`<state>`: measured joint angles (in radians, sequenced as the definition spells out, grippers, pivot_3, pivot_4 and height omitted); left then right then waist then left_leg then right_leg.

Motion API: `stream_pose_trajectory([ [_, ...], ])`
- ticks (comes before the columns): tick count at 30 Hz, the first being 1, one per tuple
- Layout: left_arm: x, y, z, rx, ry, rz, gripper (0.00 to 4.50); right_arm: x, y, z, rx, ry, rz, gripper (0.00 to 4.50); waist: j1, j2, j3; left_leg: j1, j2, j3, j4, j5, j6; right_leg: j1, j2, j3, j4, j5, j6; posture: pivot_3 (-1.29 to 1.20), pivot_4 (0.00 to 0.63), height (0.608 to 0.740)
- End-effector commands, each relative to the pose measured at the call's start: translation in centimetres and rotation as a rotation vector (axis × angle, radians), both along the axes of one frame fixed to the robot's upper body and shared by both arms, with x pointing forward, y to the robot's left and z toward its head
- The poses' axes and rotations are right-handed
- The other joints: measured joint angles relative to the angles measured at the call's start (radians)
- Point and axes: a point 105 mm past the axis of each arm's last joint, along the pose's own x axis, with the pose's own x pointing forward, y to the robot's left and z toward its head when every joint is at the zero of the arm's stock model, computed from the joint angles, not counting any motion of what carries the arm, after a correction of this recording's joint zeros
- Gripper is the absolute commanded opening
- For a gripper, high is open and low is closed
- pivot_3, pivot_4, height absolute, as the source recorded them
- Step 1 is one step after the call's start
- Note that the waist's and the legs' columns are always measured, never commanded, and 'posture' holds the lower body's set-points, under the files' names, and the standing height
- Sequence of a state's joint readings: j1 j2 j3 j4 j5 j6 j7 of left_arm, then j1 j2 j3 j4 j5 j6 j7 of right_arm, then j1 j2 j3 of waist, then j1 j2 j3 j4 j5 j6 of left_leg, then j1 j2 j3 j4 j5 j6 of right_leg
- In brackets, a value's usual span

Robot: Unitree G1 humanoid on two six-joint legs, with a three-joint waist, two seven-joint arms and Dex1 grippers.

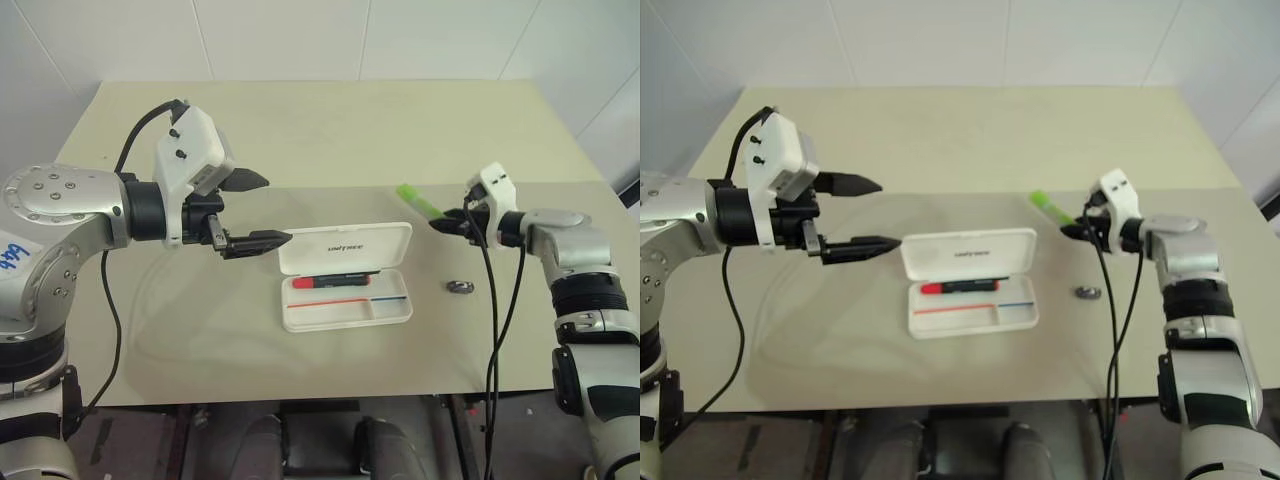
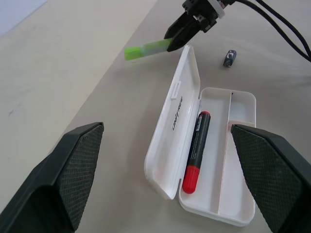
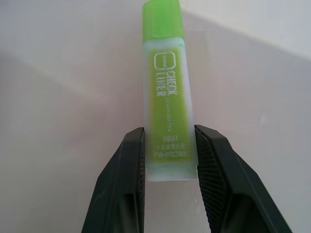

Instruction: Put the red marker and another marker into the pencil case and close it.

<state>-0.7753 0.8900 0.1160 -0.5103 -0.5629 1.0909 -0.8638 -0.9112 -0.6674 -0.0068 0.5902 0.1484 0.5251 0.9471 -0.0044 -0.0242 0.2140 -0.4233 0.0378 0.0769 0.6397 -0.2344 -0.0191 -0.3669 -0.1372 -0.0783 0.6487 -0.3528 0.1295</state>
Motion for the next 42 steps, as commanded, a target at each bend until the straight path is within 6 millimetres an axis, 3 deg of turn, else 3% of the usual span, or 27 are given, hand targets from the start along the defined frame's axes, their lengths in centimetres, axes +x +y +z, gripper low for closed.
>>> stream_pose_trajectory([
  [1, -0.1, 0.5, 0.8, 0.009, -0.045, 0.003, 4.50, -1.4, 0.7, 6.2, 0.069, -0.186, 0.097, 1.08, 0.000, 0.000, 0.000, 0.000, 0.000, 0.001, 0.000, 0.000, 0.000, -0.001, 0.000, 0.001, 0.001, 0.000, 0.000, 0.00, 0.150, 0.740],
  [3, -0.1, 1.1, 0.9, 0.015, -0.046, 0.016, 4.50, -4.3, 2.6, 10.2, 0.133, -0.287, 0.277, 1.08, 0.001, 0.000, 0.000, -0.001, 0.000, 0.002, -0.001, 0.000, 0.000, -0.004, 0.000, 0.002, 0.001, 0.000, 0.000, 0.00, 0.150, 0.740],
  [5, -0.1, 2.0, 1.0, 0.031, -0.055, 0.038, 4.50, -7.4, 4.4, 11.5, 0.149, -0.293, 0.465, 1.08, 0.003, 0.000, 0.000, -0.002, 0.001, 0.004, -0.004, 0.000, 0.000, -0.007, 0.000, 0.004, 0.002, 0.000, 0.000, 0.00, 0.150, 0.740],
  [12, -2.1, 3.4, 0.5, 0.091, -0.049, -0.047, 4.50, -12.3, 8.7, 11.0, 0.084, -0.238, 0.818, 1.08, -0.002, -0.003, -0.001, 0.000, 0.006, 0.011, -0.004, 0.000, 0.000, -0.008, 0.005, 0.009, -0.001, 0.001, -0.002, 0.00, 0.150, 0.740],
  [15, -3.0, 3.6, -1.0, 0.133, 0.005, -0.080, 4.50, -13.4, 10.2, 8.9, 0.023, -0.184, 0.911, 1.08, 0.000, -0.003, -0.001, 0.001, 0.008, 0.012, -0.004, -0.001, 0.000, -0.009, 0.007, 0.011, -0.001, 0.001, -0.003, 0.00, 0.150, 0.740],
  [19, -3.8, 4.1, -3.8, 0.218, 0.097, -0.070, 4.50, -13.3, 12.0, 4.7, -0.110, -0.133, 0.961, 1.08, 0.000, -0.003, -0.001, 0.001, 0.009, 0.014, -0.004, -0.002, 0.000, -0.010, 0.007, 0.012, 0.000, 0.001, -0.003, 0.00, 0.150, 0.740],
  [25, -4.5, 4.4, -6.8, 0.301, 0.176, -0.053, 4.50, -12.3, 13.4, 0.4, -0.267, -0.121, 1.004, 1.08, -0.001, -0.003, -0.001, 0.001, 0.009, 0.015, -0.003, -0.002, 0.000, -0.012, 0.007, 0.014, -0.001, 0.001, -0.003, 0.00, 0.150, 0.740],
  [32, -4.7, 4.1, -7.5, 0.312, 0.191, -0.049, 4.50, -11.9, 14.3, -2.1, -0.331, -0.096, 1.055, 1.08, 0.000, -0.003, -0.001, 0.001, 0.009, 0.015, -0.003, -0.002, -0.001, -0.012, 0.007, 0.014, -0.001, 0.001, -0.003, 0.00, 0.150, 0.740],
  [42, -4.9, 3.8, -7.4, 0.295, 0.192, -0.027, 4.50, -11.7, 14.6, -2.8, -0.343, -0.103, 1.080, 1.08, 0.000, -0.003, -0.001, 0.001, 0.009, 0.015, -0.002, -0.002, -0.001, -0.012, 0.008, 0.014, 0.003, 0.001, -0.003, 0.00, 0.150, 0.740],
])
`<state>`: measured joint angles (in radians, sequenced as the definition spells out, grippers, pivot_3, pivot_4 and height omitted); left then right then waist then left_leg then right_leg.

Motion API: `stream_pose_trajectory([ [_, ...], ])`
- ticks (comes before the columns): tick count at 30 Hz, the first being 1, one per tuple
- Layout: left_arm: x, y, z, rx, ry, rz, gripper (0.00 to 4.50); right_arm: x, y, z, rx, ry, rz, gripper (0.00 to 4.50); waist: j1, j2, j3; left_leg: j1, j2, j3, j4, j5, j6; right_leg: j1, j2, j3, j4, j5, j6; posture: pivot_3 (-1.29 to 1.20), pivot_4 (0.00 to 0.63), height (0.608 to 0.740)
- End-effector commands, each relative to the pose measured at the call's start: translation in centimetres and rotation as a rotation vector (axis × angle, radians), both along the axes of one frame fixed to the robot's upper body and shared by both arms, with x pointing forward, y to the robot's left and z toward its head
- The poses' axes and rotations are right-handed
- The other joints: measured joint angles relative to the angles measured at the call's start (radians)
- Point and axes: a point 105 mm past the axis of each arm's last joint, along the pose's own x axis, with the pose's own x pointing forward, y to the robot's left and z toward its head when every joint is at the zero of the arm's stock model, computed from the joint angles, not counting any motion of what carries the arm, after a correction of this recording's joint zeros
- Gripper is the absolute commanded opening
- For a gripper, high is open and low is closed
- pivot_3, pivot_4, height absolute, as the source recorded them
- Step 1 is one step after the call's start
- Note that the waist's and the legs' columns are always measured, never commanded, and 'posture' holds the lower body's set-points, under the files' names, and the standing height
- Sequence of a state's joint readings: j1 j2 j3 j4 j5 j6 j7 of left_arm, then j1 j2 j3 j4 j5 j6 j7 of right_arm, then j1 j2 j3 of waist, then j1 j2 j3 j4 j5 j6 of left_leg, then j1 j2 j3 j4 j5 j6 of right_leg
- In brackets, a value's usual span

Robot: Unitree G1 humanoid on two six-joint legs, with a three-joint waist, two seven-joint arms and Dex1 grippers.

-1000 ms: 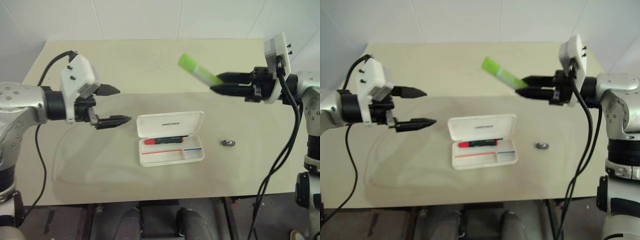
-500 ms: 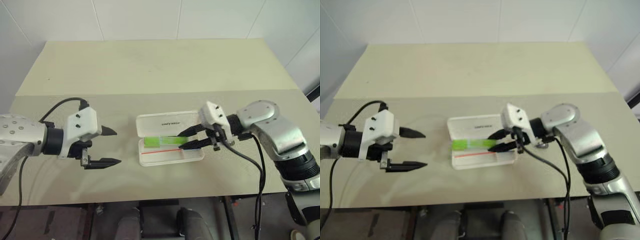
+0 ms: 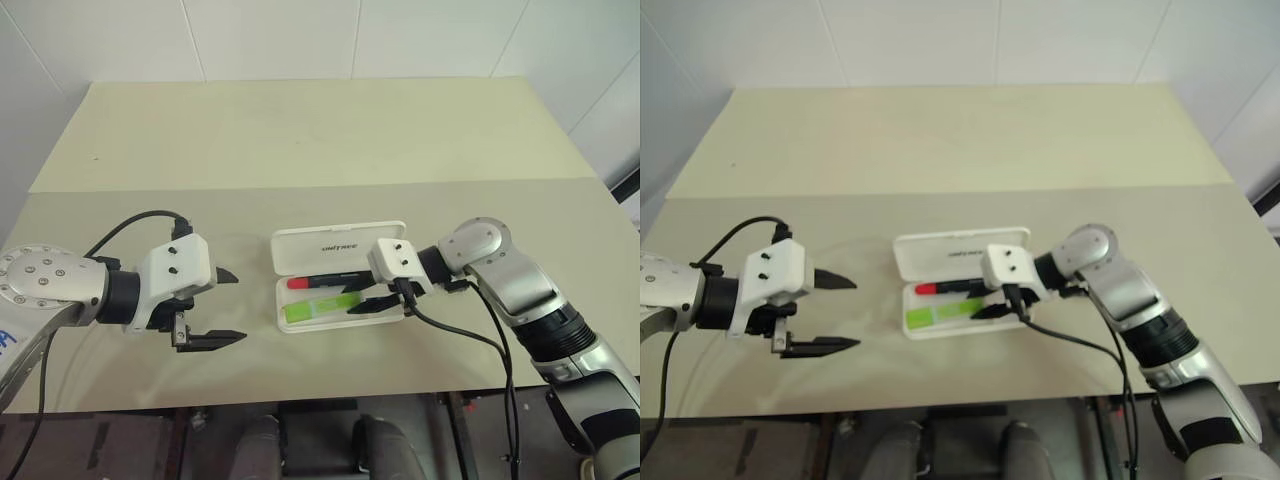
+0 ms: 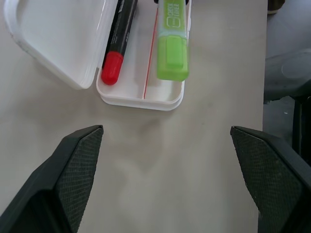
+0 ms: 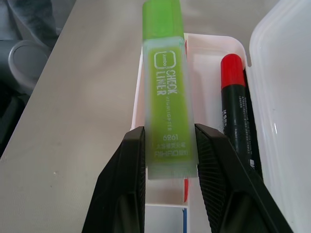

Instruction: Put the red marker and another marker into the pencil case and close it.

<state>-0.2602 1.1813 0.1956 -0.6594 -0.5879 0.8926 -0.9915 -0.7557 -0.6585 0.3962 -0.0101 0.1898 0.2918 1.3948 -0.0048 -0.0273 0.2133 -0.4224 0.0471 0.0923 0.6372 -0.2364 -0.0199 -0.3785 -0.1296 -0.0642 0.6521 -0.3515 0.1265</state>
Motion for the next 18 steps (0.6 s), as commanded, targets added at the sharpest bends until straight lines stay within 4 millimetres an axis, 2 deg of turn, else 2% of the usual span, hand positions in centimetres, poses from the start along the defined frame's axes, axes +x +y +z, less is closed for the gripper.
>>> stream_pose_trajectory([
  [1, -0.3, -0.3, 0.7, 0.004, -0.034, -0.006, 4.50, -0.2, 0.3, 0.2, 0.010, -0.013, 0.026, 1.08, 0.000, 0.000, 0.000, 0.000, 0.000, 0.000, 0.000, 0.000, 0.000, 0.000, 0.000, 0.000, 0.000, 0.000, 0.000, 0.00, 0.150, 0.740],
  [3, -0.2, -0.3, 0.8, 0.002, -0.037, -0.003, 4.50, -0.2, 0.4, 0.1, 0.014, -0.006, 0.027, 1.08, 0.000, 0.000, 0.000, 0.000, 0.000, 0.000, 0.000, 0.000, 0.000, 0.000, 0.000, 0.000, 0.000, 0.000, 0.000, 0.00, 0.150, 0.740],
  [12, -0.1, -0.6, 1.2, -0.011, -0.048, -0.028, 4.50, -0.6, -0.1, -0.1, 0.017, 0.037, 0.016, 4.24, 0.000, 0.000, 0.000, 0.000, 0.000, 0.000, 0.000, 0.000, 0.000, 0.000, 0.000, 0.000, 0.001, 0.000, 0.000, 0.00, 0.150, 0.740],
  [13, 0.0, -0.7, 1.2, -0.015, -0.050, -0.036, 4.50, -0.6, -0.4, 0.0, 0.016, 0.041, 0.013, 4.48, 0.001, 0.000, 0.000, 0.000, 0.000, 0.000, 0.000, 0.000, 0.000, 0.000, 0.000, 0.000, 0.000, 0.000, 0.000, 0.00, 0.150, 0.740],
  [15, 0.0, -1.1, 1.4, -0.029, -0.059, -0.065, 4.50, -0.9, -1.1, 0.2, 0.012, 0.046, 0.010, 4.48, 0.003, 0.000, 0.000, 0.000, 0.000, 0.000, 0.000, 0.000, 0.000, 0.000, 0.000, 0.000, 0.000, 0.000, 0.000, 0.00, 0.150, 0.740],
  [18, -0.3, -2.4, 1.9, -0.071, -0.070, -0.144, 4.50, -2.2, -3.2, 1.1, 0.030, 0.078, 0.008, 4.48, 0.008, 0.000, 0.000, 0.000, 0.000, 0.000, 0.001, 0.000, 0.000, 0.001, 0.000, 0.000, 0.000, 0.000, 0.000, 0.00, 0.150, 0.740],
])
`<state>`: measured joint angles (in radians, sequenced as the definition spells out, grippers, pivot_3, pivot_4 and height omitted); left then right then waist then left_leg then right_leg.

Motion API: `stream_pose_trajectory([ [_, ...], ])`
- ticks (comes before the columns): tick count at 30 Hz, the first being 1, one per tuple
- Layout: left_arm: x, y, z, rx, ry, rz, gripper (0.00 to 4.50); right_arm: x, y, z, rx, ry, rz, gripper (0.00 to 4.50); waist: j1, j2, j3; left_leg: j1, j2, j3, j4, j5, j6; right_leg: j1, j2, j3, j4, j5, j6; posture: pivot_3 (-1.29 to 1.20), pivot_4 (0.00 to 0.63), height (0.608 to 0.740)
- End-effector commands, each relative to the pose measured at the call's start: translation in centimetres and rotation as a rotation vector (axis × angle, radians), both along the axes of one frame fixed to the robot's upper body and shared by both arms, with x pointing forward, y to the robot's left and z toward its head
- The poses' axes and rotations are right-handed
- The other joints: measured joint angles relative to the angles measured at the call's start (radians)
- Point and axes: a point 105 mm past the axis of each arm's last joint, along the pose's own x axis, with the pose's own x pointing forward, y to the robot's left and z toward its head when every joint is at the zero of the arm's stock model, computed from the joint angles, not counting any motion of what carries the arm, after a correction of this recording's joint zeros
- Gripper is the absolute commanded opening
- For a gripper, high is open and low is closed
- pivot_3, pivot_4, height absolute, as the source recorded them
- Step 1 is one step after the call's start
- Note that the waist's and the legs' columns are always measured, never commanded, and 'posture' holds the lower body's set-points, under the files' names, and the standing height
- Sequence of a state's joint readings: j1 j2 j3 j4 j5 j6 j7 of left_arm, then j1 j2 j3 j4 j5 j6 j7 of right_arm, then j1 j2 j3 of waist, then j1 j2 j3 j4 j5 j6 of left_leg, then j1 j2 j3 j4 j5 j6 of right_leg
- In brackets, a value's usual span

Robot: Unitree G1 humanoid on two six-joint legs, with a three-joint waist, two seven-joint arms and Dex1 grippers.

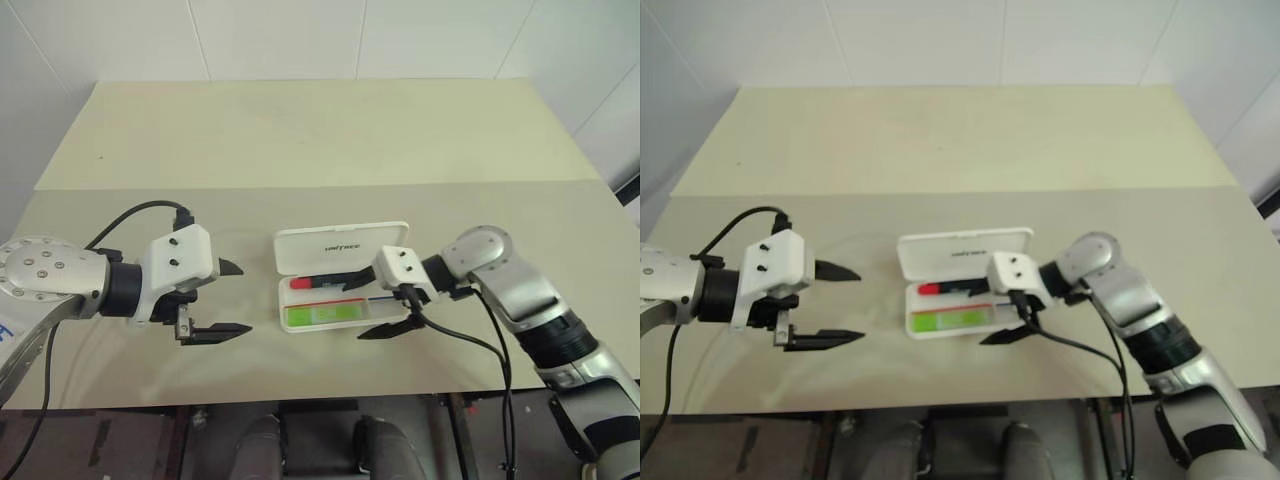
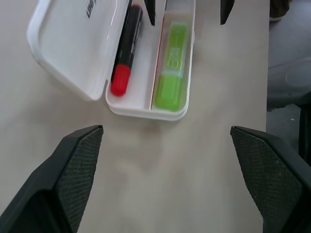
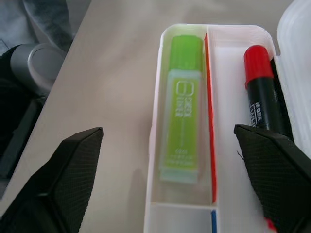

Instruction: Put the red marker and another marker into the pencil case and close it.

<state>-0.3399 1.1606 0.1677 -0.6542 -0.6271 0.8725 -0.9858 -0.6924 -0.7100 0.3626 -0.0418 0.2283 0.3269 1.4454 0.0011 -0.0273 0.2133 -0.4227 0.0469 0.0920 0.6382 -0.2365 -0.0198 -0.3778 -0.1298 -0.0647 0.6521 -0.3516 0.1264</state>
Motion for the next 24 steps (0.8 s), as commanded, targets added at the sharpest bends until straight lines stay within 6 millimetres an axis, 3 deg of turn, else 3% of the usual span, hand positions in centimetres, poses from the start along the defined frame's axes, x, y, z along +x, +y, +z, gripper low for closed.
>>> stream_pose_trajectory([
  [1, -0.4, -1.4, 0.8, -0.039, -0.030, -0.098, 4.50, -1.8, -2.4, 2.4, 0.053, 0.009, 0.008, 4.48, 0.002, 0.000, 0.000, 0.000, 0.000, 0.000, 0.000, 0.000, 0.000, 0.000, 0.000, 0.000, 0.000, 0.000, 0.000, 0.00, 0.150, 0.740],
  [4, -0.2, -2.0, 0.9, -0.056, -0.034, -0.127, 4.50, -2.5, -4.8, 3.2, 0.062, 0.019, -0.062, 4.48, 0.001, 0.000, 0.000, 0.000, 0.000, 0.000, 0.001, -0.001, 0.000, 0.001, 0.000, 0.000, 0.000, 0.000, 0.000, 0.00, 0.150, 0.740],
  [8, 0.2, -3.2, 1.5, -0.089, -0.069, -0.173, 4.50, -1.1, -8.9, 5.9, 0.095, -0.045, -0.263, 4.48, -0.006, 0.000, 0.000, 0.001, 0.000, 0.000, 0.003, -0.001, 0.000, 0.001, 0.000, 0.001, -0.002, 0.000, 0.000, 0.00, 0.150, 0.740],
  [12, 1.0, -4.6, 2.3, -0.131, -0.093, -0.204, 4.50, 1.9, -13.4, 4.8, -0.011, -0.111, -0.478, 4.48, -0.003, -0.001, -0.001, 0.001, 0.001, 0.001, 0.005, -0.002, 0.000, 0.001, 0.001, 0.001, -0.003, 0.000, 0.000, 0.00, 0.150, 0.740],
  [19, 1.2, -5.1, 1.8, -0.125, -0.079, -0.220, 4.50, 3.8, -15.5, 1.5, -0.092, -0.062, -0.560, 4.48, -0.005, 0.000, 0.000, 0.001, 0.001, 0.002, 0.007, -0.003, 0.001, 0.001, 0.001, 0.002, -0.001, 0.000, 0.000, 0.00, 0.150, 0.740],
  [24, 0.9, -4.8, 1.7, -0.124, -0.071, -0.203, 4.50, 4.4, -16.0, 0.2, -0.101, -0.025, -0.586, 4.48, -0.005, 0.000, 0.000, 0.001, 0.001, 0.002, 0.009, -0.003, 0.001, 0.001, 0.001, 0.003, -0.001, 0.000, 0.000, 0.00, 0.150, 0.740],
])
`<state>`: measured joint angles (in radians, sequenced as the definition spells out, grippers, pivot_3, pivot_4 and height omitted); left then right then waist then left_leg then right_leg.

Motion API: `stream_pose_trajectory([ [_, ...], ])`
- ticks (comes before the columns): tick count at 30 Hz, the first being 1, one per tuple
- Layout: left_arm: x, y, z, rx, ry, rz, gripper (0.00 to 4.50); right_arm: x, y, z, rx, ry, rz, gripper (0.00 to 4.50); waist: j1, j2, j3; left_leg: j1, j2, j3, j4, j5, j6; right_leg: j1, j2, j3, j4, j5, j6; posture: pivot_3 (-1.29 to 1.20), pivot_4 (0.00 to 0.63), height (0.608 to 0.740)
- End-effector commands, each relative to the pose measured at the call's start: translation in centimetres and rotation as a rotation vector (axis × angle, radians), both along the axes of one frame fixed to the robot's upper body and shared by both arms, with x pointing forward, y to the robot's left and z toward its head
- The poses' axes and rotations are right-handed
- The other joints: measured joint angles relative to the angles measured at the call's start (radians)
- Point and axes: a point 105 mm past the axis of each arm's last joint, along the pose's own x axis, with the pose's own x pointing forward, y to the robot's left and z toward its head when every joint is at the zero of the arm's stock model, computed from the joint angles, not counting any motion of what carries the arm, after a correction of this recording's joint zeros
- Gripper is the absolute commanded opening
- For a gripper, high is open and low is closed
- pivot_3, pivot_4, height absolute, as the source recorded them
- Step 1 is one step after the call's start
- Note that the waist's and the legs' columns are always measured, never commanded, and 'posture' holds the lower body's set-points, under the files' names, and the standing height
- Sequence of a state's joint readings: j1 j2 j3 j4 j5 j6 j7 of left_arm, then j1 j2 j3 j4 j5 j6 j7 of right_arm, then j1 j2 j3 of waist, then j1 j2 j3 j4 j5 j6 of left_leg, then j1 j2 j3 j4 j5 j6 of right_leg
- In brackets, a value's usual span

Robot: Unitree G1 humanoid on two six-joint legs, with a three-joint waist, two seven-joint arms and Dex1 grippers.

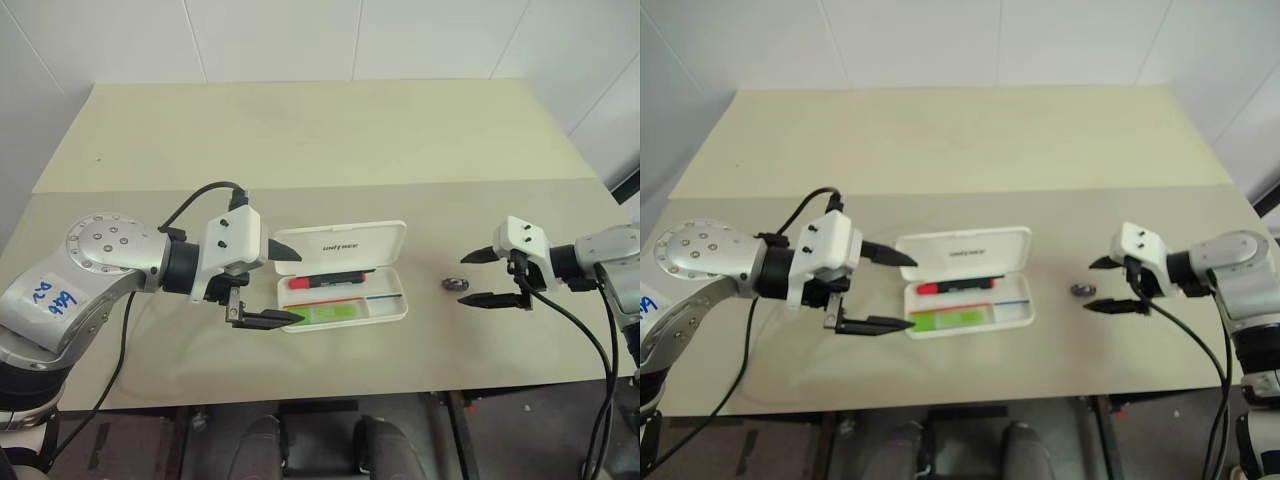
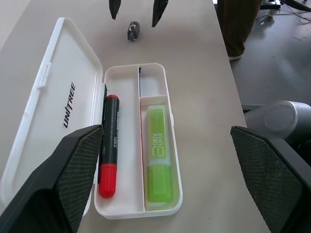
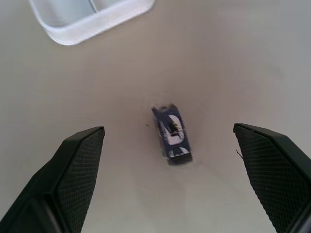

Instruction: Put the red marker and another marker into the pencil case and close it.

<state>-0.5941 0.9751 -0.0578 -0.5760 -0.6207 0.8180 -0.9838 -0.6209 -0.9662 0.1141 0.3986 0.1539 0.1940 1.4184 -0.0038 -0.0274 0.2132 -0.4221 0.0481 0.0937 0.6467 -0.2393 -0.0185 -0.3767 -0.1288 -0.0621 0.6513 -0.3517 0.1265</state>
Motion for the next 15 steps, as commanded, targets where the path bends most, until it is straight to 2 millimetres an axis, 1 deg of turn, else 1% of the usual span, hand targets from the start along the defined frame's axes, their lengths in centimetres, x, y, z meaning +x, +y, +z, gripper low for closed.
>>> stream_pose_trajectory([
  [1, -0.3, 0.2, 0.6, -0.001, -0.035, 0.009, 4.50, 0.4, -0.2, 0.1, -0.025, -0.017, 0.001, 4.48, 0.000, 0.000, 0.000, 0.000, 0.000, 0.000, 0.000, 0.000, 0.000, 0.000, 0.000, 0.000, 0.000, 0.000, 0.000, 0.00, 0.150, 0.740],
  [5, -0.4, 0.4, 0.6, 0.000, -0.035, 0.023, 4.50, 0.6, 0.2, -0.4, -0.024, 0.002, 0.013, 4.48, 0.000, 0.000, 0.000, 0.000, 0.000, 0.000, 0.000, 0.000, 0.000, 0.000, 0.000, 0.000, 0.000, 0.000, 0.000, 0.00, 0.150, 0.740],
  [6, -0.4, 0.5, 0.7, 0.000, -0.035, 0.025, 4.50, 0.6, 0.3, -0.6, -0.026, 0.005, 0.015, 4.08, 0.000, 0.000, 0.000, 0.000, 0.000, 0.000, 0.000, 0.000, 0.000, 0.000, 0.000, 0.000, 0.000, 0.000, 0.000, 0.00, 0.150, 0.740],
  [7, -0.5, 0.5, 0.6, 0.001, -0.034, 0.030, 4.50, 0.6, 0.4, -0.7, -0.026, 0.008, 0.020, 3.89, 0.000, 0.000, 0.000, 0.000, 0.000, 0.000, 0.000, 0.000, 0.000, 0.000, 0.000, 0.000, 0.000, 0.000, 0.000, 0.00, 0.150, 0.740],
  [8, -0.5, 0.6, 0.6, 0.003, -0.033, 0.035, 4.50, 0.5, 0.5, -0.8, -0.027, 0.012, 0.027, 3.56, 0.000, 0.000, 0.000, 0.000, 0.000, 0.000, 0.000, 0.000, 0.000, 0.000, 0.000, 0.000, 0.000, 0.000, 0.000, 0.00, 0.150, 0.740],
  [11, -0.5, 0.7, 0.5, 0.004, -0.031, 0.042, 4.50, 0.4, 0.8, -0.8, -0.029, 0.014, 0.040, 2.46, 0.001, 0.000, 0.000, 0.000, 0.000, 0.000, 0.000, 0.000, 0.000, 0.000, 0.000, 0.000, 0.000, 0.000, 0.000, 0.00, 0.150, 0.740],
  [15, -0.6, 0.7, 0.5, 0.004, -0.032, 0.045, 4.50, 0.2, 1.0, 0.1, -0.043, -0.013, 0.069, 1.01, 0.001, 0.000, 0.000, 0.000, 0.000, 0.000, 0.000, 0.000, 0.000, 0.000, 0.000, 0.000, 0.000, 0.000, 0.000, 0.00, 0.150, 0.740],
])
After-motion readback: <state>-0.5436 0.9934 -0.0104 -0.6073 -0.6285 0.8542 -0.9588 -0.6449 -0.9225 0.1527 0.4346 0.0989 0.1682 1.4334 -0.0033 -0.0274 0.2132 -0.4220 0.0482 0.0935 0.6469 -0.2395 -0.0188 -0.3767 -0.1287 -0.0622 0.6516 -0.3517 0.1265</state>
